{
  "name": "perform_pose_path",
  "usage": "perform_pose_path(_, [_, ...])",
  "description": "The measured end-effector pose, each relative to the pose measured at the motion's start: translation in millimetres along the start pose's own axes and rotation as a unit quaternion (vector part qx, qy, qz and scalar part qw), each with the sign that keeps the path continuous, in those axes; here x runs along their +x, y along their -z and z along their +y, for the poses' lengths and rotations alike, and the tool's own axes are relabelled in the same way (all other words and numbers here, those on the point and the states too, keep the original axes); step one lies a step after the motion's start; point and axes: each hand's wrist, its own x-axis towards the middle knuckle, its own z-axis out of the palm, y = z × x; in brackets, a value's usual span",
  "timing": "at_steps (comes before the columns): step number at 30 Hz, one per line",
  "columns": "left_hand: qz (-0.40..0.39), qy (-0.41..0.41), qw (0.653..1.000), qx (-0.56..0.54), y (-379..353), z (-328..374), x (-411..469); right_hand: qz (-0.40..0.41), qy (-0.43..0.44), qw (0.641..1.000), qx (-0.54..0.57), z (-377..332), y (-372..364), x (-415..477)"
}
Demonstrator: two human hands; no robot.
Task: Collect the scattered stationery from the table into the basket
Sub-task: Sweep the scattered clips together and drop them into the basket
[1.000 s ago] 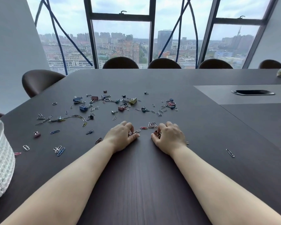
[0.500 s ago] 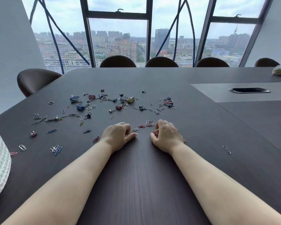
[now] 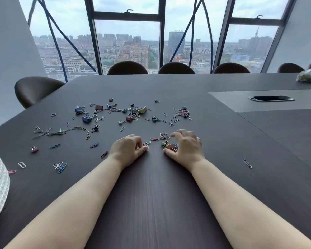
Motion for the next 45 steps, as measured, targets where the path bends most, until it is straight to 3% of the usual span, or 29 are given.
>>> perform_pose_path(2, [0.002, 0.000, 1.000, -0.002, -0.2, 0.3, 0.0, -0.026, -0.068, 0.995, -0.063, -0.8, 2.2, -2.4])
perform_pose_path(4, [0.005, 0.001, 1.000, -0.004, -0.4, 0.1, -0.3, -0.042, -0.082, 0.993, -0.073, -2.1, 2.6, -2.8])
perform_pose_path(13, [0.010, 0.000, 1.000, 0.010, 0.0, 0.8, -0.7, -0.024, 0.005, 0.996, -0.084, -7.7, -0.3, -0.3])
perform_pose_path(21, [0.007, 0.002, 1.000, 0.024, 1.6, 2.6, -1.6, -0.028, -0.045, 0.999, -0.002, -2.5, -3.0, 2.5])
perform_pose_path(34, [-0.007, 0.013, 0.997, 0.071, 1.7, 9.2, -2.4, 0.028, 0.033, 0.998, -0.038, -8.1, -3.0, -0.1])
perform_pose_path(40, [-0.010, 0.031, 0.998, 0.048, 5.5, 11.3, -5.6, 0.007, 0.055, 0.998, 0.034, -7.5, 0.9, -2.5])
perform_pose_path(45, [-0.001, 0.059, 0.998, -0.038, 26.0, 9.1, -23.8, -0.031, 0.059, 0.988, 0.143, -14.1, 10.5, -5.5])
